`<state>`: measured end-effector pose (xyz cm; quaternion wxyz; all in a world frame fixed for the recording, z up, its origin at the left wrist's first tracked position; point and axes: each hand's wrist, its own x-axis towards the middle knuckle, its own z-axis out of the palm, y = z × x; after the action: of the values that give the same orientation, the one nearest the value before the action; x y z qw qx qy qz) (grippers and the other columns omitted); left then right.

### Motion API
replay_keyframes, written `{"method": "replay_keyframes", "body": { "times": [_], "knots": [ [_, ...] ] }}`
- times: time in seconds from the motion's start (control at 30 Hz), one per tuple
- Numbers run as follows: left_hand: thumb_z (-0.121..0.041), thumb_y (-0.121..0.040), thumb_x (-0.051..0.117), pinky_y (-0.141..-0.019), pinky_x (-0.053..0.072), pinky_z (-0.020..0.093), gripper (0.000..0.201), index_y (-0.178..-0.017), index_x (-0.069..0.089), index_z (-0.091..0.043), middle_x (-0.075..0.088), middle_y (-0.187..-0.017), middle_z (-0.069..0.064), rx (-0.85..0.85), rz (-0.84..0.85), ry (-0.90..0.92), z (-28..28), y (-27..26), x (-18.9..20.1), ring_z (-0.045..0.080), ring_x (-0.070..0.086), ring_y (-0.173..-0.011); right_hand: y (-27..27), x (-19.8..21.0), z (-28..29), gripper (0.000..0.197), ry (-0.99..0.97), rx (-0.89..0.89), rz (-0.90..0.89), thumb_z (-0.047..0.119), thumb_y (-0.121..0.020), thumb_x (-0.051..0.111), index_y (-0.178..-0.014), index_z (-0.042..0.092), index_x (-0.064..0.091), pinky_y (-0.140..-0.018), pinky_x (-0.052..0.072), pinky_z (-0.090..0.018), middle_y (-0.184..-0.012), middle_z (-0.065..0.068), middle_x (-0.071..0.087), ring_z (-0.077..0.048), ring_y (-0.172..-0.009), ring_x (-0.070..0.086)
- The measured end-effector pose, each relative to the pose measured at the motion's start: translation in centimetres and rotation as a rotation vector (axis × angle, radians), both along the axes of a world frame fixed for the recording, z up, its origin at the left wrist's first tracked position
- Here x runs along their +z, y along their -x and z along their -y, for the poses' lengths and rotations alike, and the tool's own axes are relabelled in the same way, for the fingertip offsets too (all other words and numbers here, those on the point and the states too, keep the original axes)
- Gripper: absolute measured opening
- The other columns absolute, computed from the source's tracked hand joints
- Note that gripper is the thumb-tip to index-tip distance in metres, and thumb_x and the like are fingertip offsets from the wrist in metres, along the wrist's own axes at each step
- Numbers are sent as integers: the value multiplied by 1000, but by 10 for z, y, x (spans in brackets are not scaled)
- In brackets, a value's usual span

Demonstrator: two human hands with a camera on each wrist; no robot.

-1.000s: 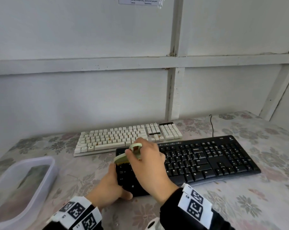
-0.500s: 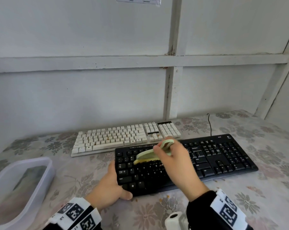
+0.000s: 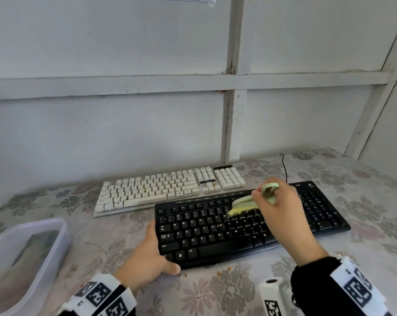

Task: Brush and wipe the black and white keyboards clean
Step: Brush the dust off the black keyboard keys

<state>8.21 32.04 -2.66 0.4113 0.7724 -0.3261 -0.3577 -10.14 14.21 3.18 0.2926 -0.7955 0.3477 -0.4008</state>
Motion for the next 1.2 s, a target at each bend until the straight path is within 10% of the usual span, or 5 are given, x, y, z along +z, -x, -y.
{"method": "replay_keyframes", "body": {
  "times": [0.2, 0.4, 0.57, 0.9, 1.2],
  "knots": [
    [6, -60, 78, -92, 49, 33, 116, -144, 7, -31, 56, -114, -11, 8, -2, -4, -1, -1, -2, 13, 59, -102, 6, -3, -10, 15, -167, 204, 84, 20, -89, 63, -75, 20, 57, -62, 38, -11, -80, 4, 57, -8, -74, 50],
    [4, -63, 78, -90, 47, 29, 116, -144, 5, -33, 56, -117, -9, 8, -3, -27, 0, -1, 0, 14, 58, -103, 12, -1, 10, 9, 65, -81, -44, 14, -87, 64, -80, 14, 59, -84, 43, -42, -85, 3, 57, -24, -93, 48],
    [4, -65, 77, -91, 50, 35, 115, -144, 3, -35, 55, -121, -5, 25, -4, -40, -1, 1, 2, 18, 61, -100, 15, 4, 12, 12, -254, 131, 173, 19, -88, 64, -78, 16, 59, -67, 40, -22, -72, 7, 60, -7, -70, 54],
    [8, -65, 76, -93, 48, 34, 114, -144, 5, -34, 51, -110, -17, 18, -18, -37, 1, 3, 5, 14, 58, -99, 20, -2, 30, 13, 6, -47, 22, 13, -88, 63, -77, 16, 57, -73, 44, -37, -81, -2, 59, -25, -85, 53],
    [3, -60, 79, -99, 46, 40, 119, -144, 5, -38, 48, -131, -5, 34, -12, -37, -1, -1, -2, 19, 56, -110, 32, -6, 48, 9, -179, -48, 107, 17, -90, 62, -82, 13, 59, -63, 40, -26, -72, 0, 59, -15, -67, 54]
  ]
}}
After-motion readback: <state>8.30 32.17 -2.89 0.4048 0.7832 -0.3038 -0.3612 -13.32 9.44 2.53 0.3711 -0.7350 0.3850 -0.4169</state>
